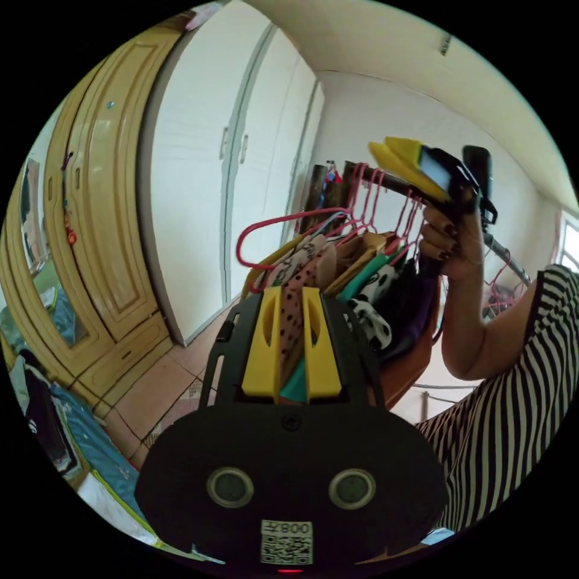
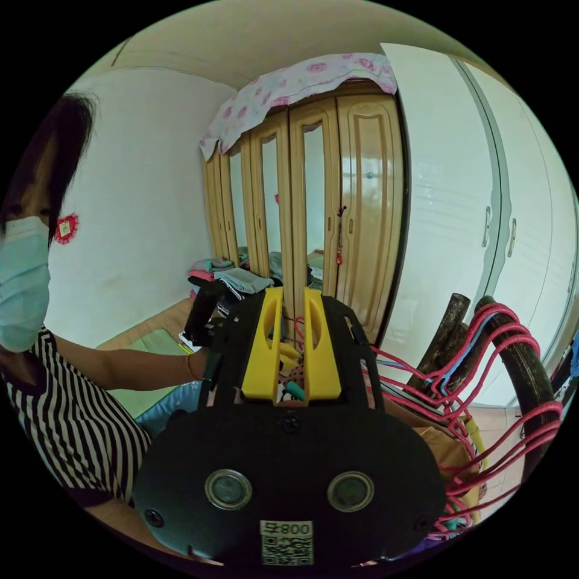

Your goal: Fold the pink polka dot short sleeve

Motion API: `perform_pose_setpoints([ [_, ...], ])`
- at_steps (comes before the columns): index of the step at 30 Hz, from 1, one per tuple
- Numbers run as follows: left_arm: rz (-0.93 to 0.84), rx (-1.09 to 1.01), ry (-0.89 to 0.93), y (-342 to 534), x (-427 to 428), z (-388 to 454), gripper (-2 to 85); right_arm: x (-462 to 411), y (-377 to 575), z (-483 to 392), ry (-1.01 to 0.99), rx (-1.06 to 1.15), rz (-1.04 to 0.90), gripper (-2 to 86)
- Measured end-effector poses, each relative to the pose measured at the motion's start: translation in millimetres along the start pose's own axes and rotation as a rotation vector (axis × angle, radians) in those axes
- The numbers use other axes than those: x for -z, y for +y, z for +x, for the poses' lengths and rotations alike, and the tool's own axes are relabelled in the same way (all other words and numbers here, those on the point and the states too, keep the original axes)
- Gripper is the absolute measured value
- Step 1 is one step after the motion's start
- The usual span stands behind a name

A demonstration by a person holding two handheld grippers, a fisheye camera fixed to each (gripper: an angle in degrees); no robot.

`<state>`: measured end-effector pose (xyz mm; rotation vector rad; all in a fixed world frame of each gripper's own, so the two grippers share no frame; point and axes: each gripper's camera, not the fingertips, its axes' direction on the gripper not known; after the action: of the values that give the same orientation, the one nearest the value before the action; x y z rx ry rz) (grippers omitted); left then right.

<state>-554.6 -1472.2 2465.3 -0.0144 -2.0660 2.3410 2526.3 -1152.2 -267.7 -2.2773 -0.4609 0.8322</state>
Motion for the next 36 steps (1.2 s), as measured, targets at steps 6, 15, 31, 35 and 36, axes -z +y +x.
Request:
perform_pose_setpoints([
  [6,-0.11,-0.15,-0.111,-27,-43,17,6.1,1,-5,12,-0.019,0.004,-0.029,6.6],
  [15,-0.144,-0.171,-0.157,-36,-69,10,5.8,4,-10,21,-0.003,-0.003,-0.046,6.7],
  [31,-0.106,-0.024,0.009,-11,-55,-49,1.2,-19,-29,9,0.006,-0.014,-0.133,8.1],
  [35,-0.113,0.019,-0.071,4,-35,-70,0.4,-30,-41,-12,0.07,0.07,-0.257,7.8],
  [36,-0.068,0.075,-0.001,11,-24,-81,0.2,-33,-44,-19,0.104,0.099,-0.286,7.7],
])
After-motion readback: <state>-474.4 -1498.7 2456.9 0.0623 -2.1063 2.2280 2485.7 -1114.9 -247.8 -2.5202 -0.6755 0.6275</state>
